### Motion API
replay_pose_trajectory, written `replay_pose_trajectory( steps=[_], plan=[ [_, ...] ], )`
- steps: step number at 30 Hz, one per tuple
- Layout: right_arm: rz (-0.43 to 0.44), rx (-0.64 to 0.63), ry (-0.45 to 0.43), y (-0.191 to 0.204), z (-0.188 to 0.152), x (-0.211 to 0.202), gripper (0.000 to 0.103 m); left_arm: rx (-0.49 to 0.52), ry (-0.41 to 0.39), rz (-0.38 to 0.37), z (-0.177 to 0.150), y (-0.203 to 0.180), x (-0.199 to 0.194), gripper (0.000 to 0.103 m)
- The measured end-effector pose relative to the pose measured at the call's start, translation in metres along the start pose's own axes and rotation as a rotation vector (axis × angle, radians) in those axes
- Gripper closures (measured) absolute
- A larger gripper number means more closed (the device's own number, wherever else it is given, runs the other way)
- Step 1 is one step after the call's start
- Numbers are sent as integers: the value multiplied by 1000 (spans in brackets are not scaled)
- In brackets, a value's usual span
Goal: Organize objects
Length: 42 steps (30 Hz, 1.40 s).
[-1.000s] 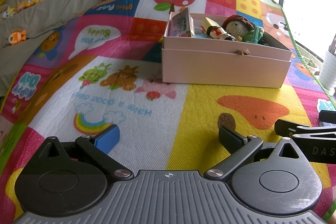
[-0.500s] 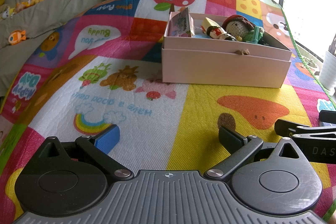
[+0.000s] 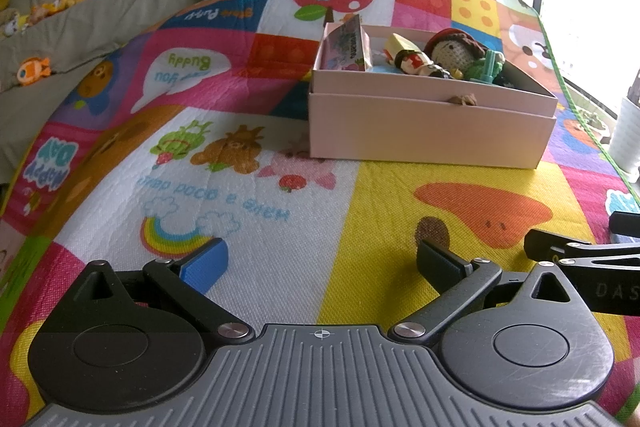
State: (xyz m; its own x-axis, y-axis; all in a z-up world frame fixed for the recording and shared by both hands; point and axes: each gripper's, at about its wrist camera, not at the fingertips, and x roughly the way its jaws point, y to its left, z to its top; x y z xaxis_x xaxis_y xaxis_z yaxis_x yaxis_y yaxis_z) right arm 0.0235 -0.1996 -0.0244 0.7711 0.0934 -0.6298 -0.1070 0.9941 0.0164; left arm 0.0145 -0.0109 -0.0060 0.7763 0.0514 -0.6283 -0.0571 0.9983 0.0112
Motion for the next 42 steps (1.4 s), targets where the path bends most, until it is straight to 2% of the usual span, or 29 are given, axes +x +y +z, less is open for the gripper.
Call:
replay_pose_trajectory(
  steps=[42],
  plan=[
    [0,-1,0,0,0,0,0,-2,1,3,1,0,0,0]
  ],
)
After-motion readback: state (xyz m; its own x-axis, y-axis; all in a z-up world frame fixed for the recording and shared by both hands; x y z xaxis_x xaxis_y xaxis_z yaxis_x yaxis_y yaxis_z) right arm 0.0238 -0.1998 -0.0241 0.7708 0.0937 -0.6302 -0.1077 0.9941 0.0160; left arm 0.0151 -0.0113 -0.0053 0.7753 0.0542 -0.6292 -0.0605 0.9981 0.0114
